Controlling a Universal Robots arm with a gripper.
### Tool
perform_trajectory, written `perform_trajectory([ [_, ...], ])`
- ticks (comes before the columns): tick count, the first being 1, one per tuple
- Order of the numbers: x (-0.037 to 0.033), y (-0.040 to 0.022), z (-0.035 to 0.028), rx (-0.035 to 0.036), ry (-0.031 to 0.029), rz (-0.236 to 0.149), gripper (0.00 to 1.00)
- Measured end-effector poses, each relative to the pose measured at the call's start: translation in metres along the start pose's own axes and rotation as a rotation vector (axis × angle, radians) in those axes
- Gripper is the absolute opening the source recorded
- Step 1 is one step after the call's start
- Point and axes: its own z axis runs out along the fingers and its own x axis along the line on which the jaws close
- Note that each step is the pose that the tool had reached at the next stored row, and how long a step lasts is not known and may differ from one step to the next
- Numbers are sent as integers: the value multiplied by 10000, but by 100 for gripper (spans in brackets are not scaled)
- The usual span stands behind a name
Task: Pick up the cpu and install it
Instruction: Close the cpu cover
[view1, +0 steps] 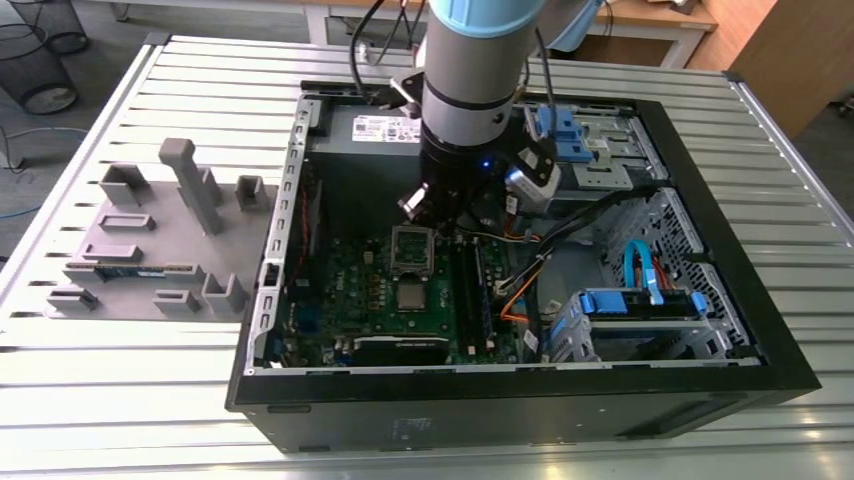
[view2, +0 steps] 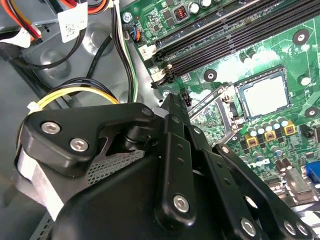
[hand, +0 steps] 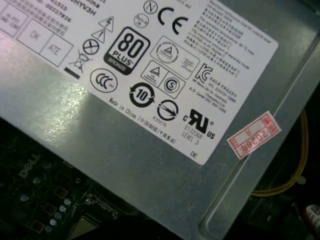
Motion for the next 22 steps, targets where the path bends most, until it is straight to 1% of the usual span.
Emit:
perform_trajectory([
  [1, 0, 0, 0, 11, 19, -122, 11],
  [3, 0, -1, -1, 19, 36, -265, 11],
  [11, 0, -2, -33, -2, 63, -763, 11],
  [14, 1, -3, -35, 6, 90, -958, 11],
  [19, 1, -3, -35, 5, 92, -984, 11],
  [22, 0, -2, -49, 5, 93, -989, 11],
])
